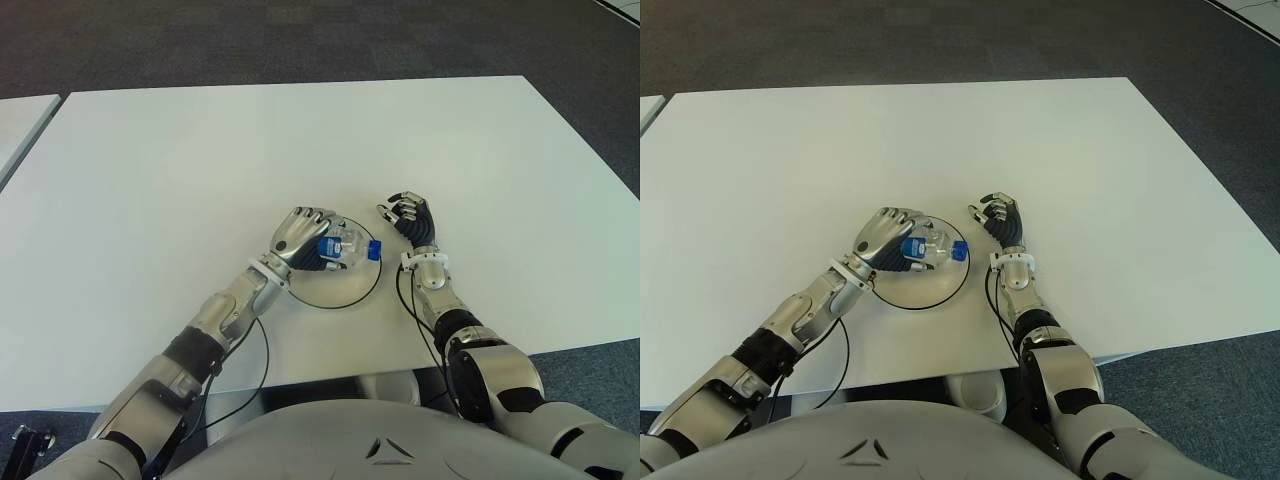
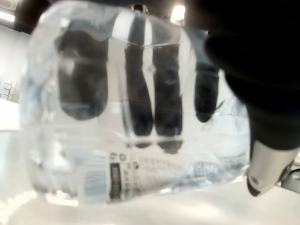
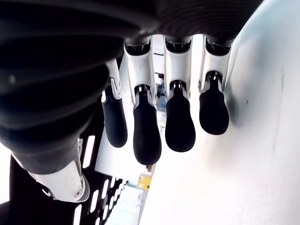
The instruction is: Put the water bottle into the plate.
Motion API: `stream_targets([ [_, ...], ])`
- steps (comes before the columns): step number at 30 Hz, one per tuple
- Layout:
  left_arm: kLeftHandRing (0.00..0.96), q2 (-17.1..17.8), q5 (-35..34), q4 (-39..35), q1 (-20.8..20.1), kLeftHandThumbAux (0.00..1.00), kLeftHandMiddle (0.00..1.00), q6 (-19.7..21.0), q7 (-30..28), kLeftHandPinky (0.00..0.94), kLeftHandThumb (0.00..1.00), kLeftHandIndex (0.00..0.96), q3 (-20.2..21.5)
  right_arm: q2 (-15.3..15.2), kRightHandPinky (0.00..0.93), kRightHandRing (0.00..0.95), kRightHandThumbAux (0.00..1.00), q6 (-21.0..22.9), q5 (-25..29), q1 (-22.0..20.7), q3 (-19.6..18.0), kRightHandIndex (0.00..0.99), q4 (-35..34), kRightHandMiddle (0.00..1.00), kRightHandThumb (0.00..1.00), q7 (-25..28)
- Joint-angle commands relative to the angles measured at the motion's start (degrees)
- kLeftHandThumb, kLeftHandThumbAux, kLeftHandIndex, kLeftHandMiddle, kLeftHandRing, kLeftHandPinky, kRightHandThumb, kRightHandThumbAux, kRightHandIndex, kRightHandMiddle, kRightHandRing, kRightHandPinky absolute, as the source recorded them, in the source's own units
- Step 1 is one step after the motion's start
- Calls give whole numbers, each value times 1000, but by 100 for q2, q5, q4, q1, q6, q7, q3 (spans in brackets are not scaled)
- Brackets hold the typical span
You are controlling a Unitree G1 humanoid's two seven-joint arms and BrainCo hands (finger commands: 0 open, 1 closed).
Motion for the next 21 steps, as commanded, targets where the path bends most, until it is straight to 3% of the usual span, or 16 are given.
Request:
stream_targets([
  [1,885,41,115,302,-38,697,886,-175,86,889,745,443,-216,45,677,694,727,116,-61,151,39,432,83,683,708,-21],
  [5,887,51,176,440,-55,697,889,-216,123,895,745,443,-316,48,680,693,727,124,-51,157,38,432,71,682,707,-18],
  [14,886,52,468,531,-27,698,891,90,216,891,746,443,-462,45,686,694,727,109,-17,156,17,432,84,680,708,43],
  [21,811,126,695,384,44,696,822,421,492,767,742,444,-499,34,696,698,727,64,-39,164,30,433,81,683,708,29],
])
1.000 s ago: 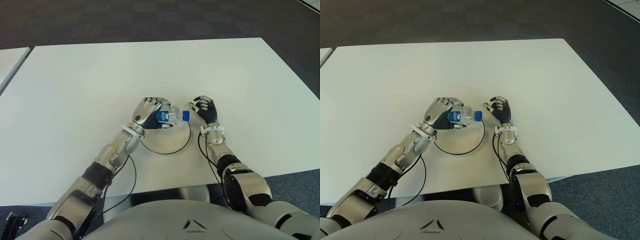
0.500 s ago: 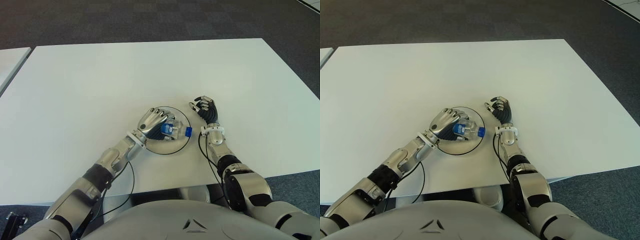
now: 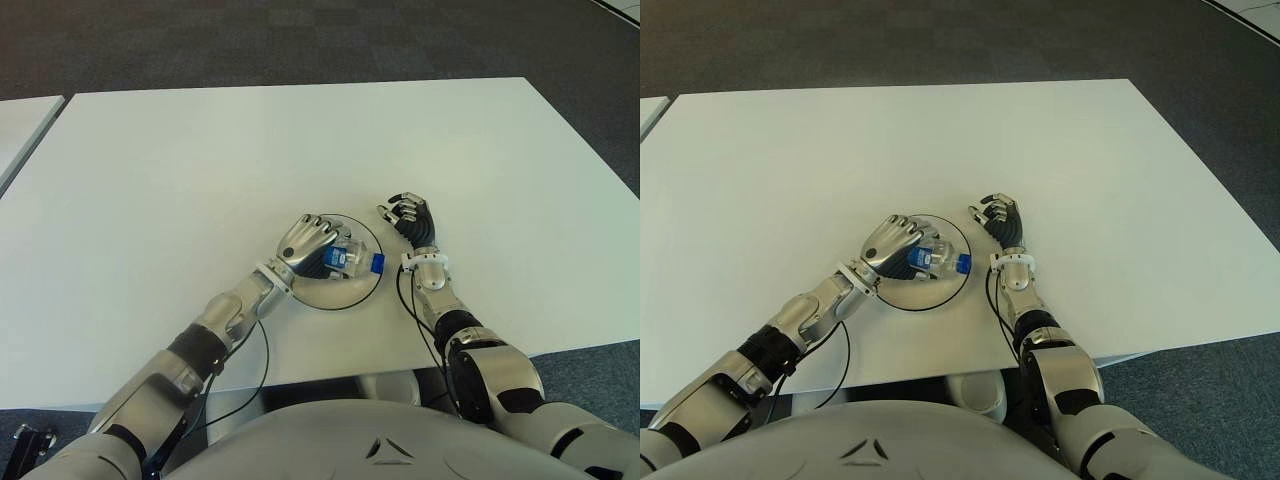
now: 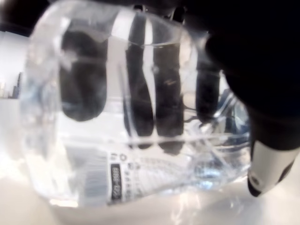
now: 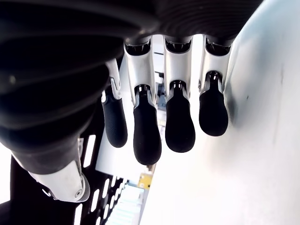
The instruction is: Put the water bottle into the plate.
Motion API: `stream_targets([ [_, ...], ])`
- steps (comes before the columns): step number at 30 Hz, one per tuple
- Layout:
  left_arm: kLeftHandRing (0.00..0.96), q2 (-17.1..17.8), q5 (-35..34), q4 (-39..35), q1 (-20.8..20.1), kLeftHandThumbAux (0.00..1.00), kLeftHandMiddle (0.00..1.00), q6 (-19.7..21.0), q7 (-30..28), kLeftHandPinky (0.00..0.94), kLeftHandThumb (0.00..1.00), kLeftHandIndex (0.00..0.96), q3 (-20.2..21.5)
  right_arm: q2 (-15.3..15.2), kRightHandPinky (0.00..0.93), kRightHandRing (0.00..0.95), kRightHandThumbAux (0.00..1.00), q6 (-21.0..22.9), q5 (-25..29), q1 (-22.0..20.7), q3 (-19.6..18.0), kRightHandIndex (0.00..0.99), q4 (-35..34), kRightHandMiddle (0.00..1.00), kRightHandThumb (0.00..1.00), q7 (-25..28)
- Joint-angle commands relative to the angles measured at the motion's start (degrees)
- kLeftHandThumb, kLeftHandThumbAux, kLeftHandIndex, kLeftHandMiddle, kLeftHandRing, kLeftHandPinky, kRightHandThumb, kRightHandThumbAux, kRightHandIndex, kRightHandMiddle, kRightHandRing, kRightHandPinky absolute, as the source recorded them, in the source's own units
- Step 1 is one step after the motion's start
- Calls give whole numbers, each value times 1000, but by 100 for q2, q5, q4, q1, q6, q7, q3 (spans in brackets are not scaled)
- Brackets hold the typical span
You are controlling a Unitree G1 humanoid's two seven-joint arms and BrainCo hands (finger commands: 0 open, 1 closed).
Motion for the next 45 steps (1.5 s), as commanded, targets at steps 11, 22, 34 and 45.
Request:
stream_targets([
  [11,446,150,17,-35,216,672,505,228,-163,405,819,439,-100,40,699,698,727,131,-7,131,10,433,89,683,708,90],
  [22,46,349,-211,-291,210,606,83,-4,-641,11,83,28,-33,37,690,693,727,114,-39,133,19,433,86,681,708,37],
  [34,0,398,42,-530,305,526,0,200,-400,0,35,0,8,38,678,692,727,115,-35,134,16,432,92,680,708,27],
  [45,0,378,360,-506,306,428,0,403,157,0,59,0,-35,37,692,692,727,158,-29,133,20,433,86,682,709,39],
])
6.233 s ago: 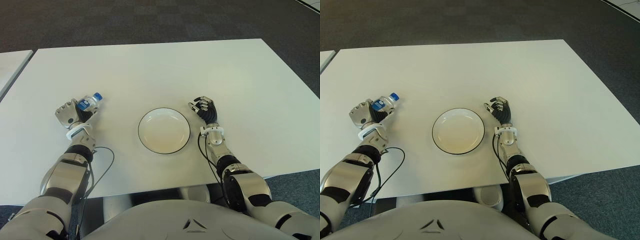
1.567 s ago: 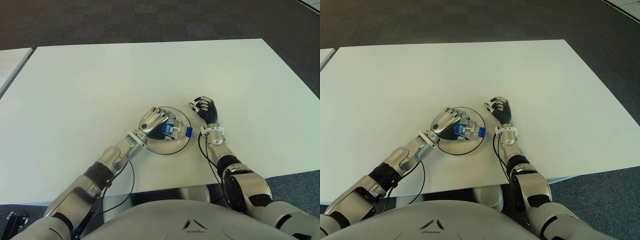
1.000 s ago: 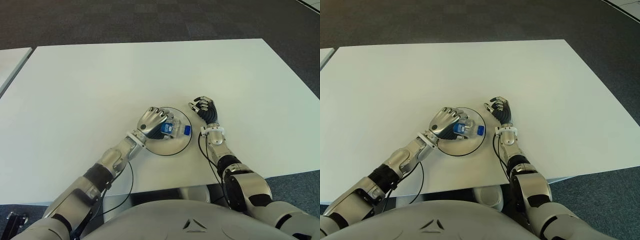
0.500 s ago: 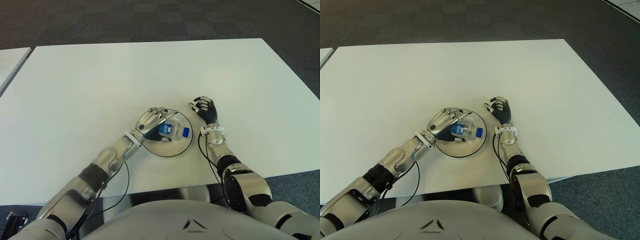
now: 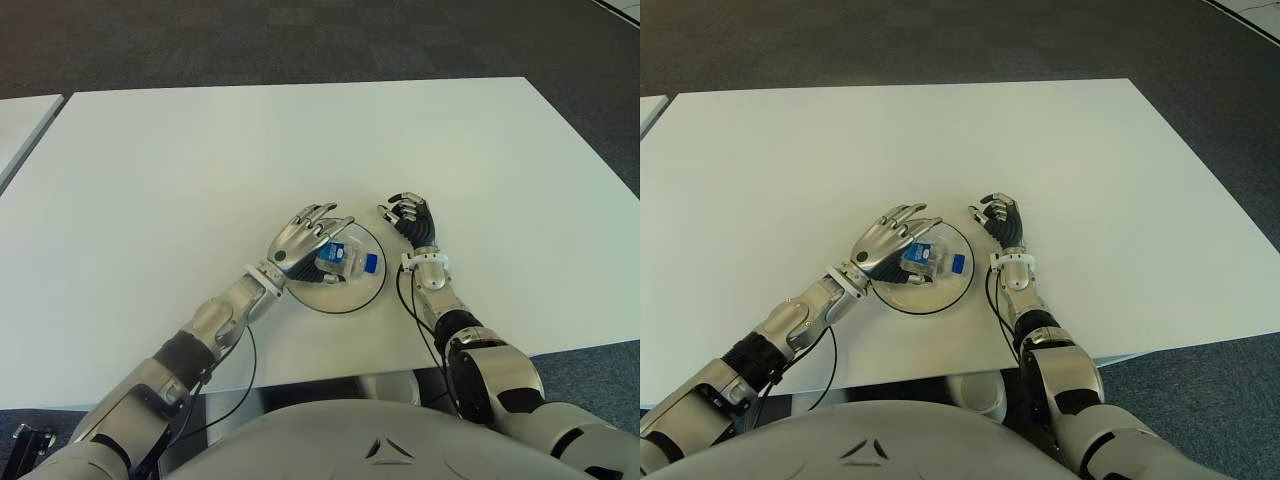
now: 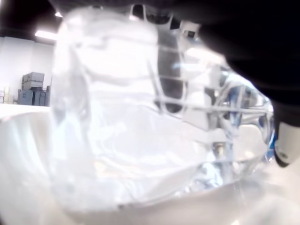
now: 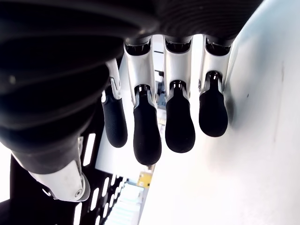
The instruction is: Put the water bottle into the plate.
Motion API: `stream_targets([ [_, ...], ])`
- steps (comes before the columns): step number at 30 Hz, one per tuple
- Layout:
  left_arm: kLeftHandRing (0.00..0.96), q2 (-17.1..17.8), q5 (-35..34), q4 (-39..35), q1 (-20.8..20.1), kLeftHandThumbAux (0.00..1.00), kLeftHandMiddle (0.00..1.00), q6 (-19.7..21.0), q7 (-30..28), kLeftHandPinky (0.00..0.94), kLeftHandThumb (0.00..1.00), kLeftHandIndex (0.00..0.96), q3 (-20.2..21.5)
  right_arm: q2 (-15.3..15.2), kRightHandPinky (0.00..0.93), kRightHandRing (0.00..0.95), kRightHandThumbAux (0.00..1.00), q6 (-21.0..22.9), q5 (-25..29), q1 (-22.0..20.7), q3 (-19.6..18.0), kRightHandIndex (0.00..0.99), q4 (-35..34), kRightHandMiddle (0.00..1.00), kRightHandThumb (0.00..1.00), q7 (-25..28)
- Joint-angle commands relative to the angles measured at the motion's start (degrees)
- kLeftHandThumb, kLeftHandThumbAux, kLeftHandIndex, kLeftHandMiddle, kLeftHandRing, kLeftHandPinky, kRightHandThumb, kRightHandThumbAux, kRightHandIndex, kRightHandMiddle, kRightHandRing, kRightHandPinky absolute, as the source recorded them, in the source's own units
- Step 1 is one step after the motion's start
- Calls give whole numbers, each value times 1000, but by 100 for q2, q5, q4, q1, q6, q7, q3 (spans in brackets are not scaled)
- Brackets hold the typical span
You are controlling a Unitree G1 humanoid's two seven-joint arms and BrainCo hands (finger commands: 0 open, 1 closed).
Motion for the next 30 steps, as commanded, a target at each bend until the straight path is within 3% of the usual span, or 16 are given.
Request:
stream_targets([
  [1,0,14,163,69,62,416,0,80,255,0,62,0,-34,44,694,694,727,166,-20,134,17,432,92,683,709,47],
  [6,0,5,188,120,48,367,0,83,440,0,92,0,-51,51,675,699,727,215,-1,128,2,432,91,686,709,57],
  [13,0,-20,316,180,28,321,0,203,739,0,120,0,-77,50,730,713,726,213,9,121,-3,432,92,694,710,79],
  [19,0,-43,373,231,13,282,0,270,1000,0,133,0,-92,44,726,716,726,170,-2,115,-1,433,102,697,709,75],
  [30,0,-82,483,365,-12,258,0,379,1573,0,127,0,-94,40,721,713,726,166,-11,103,3,433,120,694,709,69],
])
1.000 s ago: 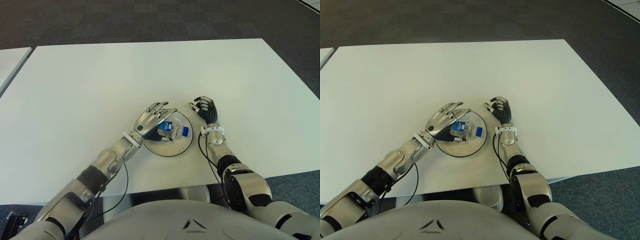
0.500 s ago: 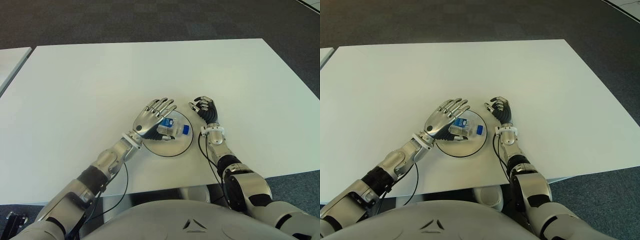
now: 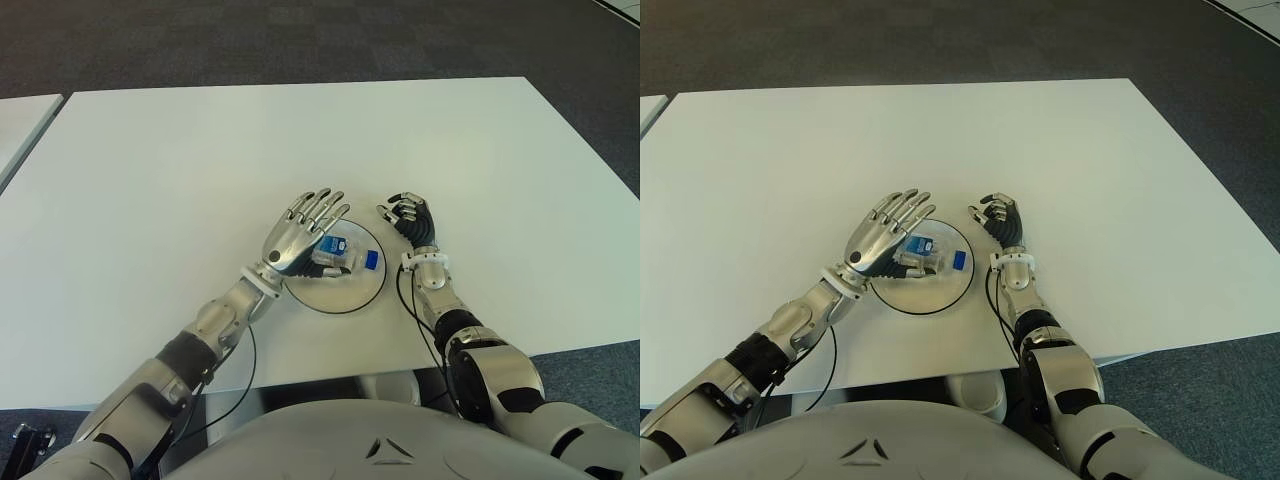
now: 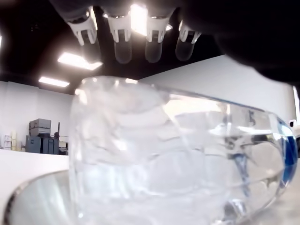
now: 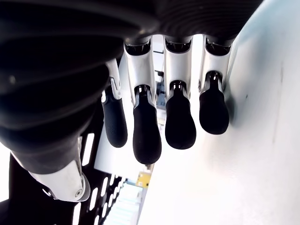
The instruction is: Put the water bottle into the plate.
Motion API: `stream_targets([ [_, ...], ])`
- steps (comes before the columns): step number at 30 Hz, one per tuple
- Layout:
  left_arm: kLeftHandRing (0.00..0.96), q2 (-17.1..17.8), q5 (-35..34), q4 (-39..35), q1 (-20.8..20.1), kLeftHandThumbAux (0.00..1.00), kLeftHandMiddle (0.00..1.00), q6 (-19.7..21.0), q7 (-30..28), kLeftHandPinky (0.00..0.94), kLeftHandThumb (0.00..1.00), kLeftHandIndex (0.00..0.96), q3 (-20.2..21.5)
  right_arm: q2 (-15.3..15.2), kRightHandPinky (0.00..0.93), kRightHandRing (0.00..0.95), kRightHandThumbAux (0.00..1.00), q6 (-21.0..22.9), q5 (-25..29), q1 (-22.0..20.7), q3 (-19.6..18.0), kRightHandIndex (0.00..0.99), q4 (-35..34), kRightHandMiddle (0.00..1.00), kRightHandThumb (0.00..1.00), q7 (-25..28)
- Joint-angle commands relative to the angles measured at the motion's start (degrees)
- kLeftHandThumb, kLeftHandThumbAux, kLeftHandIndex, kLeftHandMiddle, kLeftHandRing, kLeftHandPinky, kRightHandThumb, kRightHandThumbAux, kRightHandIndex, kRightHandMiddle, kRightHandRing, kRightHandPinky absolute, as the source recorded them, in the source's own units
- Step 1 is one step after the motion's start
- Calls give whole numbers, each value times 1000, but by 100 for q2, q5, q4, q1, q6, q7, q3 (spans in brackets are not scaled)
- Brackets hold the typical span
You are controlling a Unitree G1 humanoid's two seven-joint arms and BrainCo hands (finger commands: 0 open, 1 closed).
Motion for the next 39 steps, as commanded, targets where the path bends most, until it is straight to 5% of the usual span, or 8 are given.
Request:
stream_targets([
  [1,0,-14,152,119,6,256,0,108,258,0,125,0,-43,40,717,712,726,123,-21,111,9,433,124,694,709,20],
  [14,0,-162,-34,355,-4,223,0,213,961,0,124,0,128,36,698,702,726,122,-21,108,11,433,125,689,709,30],
  [27,0,-517,-1749,1425,-77,274,0,-1661,1996,0,69,0,937,35,680,704,727,129,-14,90,1,433,147,689,709,52],
  [39,0,-660,-2853,2382,-234,446,0,-2557,1761,0,4,0,1766,38,747,721,726,105,9,98,-10,433,128,697,709,89],
])
